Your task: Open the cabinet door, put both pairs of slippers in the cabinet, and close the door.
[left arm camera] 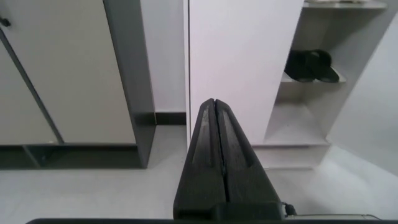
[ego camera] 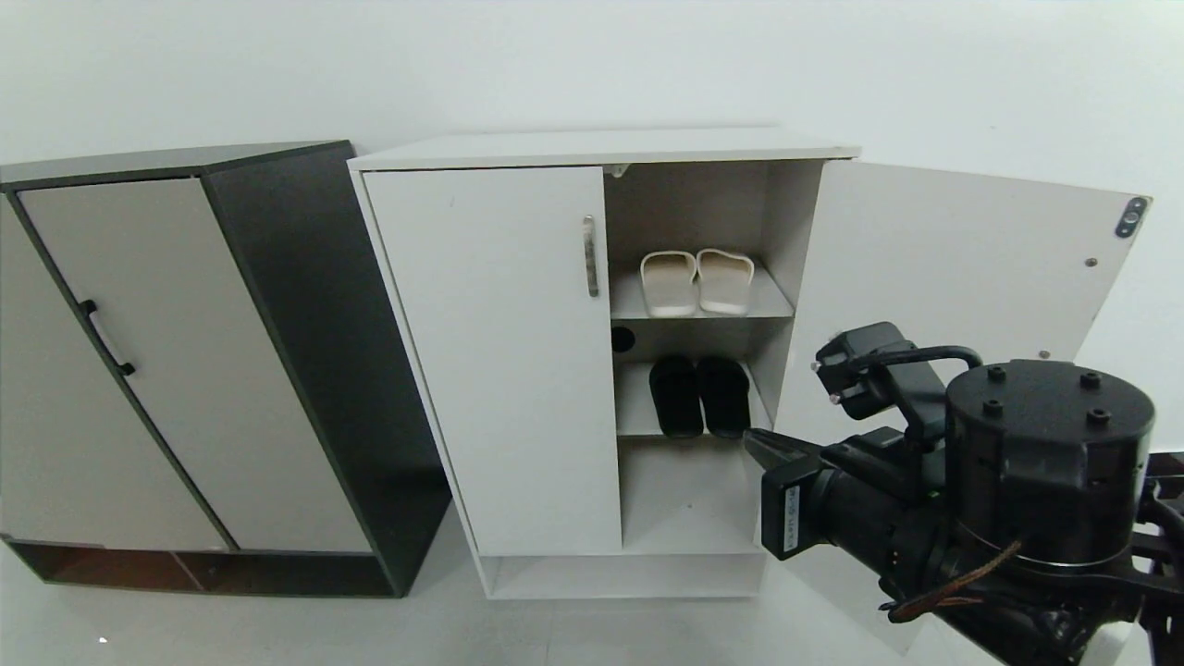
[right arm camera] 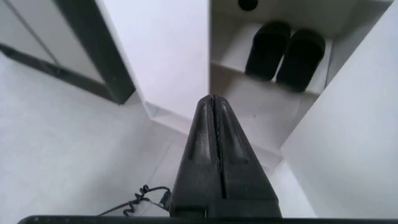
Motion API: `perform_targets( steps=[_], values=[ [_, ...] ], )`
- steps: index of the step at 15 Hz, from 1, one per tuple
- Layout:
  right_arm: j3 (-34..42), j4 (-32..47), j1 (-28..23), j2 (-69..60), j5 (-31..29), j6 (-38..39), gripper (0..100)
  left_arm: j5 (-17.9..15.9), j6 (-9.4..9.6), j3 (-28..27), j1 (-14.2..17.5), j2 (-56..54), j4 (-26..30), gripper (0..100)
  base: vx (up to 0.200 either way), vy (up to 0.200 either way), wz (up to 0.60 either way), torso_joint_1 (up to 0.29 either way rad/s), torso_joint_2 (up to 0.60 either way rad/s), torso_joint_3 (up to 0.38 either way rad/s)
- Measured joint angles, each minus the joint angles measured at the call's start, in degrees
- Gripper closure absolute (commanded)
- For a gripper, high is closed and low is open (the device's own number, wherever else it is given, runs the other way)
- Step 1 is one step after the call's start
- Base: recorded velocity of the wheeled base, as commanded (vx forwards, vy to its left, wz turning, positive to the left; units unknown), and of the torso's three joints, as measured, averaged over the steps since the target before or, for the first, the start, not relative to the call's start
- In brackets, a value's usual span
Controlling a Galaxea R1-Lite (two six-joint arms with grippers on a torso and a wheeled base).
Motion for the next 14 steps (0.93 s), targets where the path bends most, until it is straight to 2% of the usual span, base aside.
perform_targets(
  steps=[7, 10, 14],
  values=[
    [2.8, -2.3, -1.2, -0.1, 0.5, -1.5, 100, -0.2, 0.45, 0.0, 0.0, 0.0, 0.0, 100, 0.0, 0.0, 0.0, 0.006, -0.01, -0.003],
    [2.7, -2.3, -1.5, -0.3, 0.5, -1.4, 100, -0.2, 0.46, 0.0, 0.0, 0.0, 0.0, 100, 0.0, 0.0, 0.0, 0.17, -0.09, -0.11],
    [3.0, -2.4, -2.2, -0.3, 0.7, -1.2, 100, -0.2, 0.46, 0.0, 0.0, 0.0, 0.0, 100, 0.0, 0.0, 0.0, 0.217, -0.55, -0.221]
  ],
)
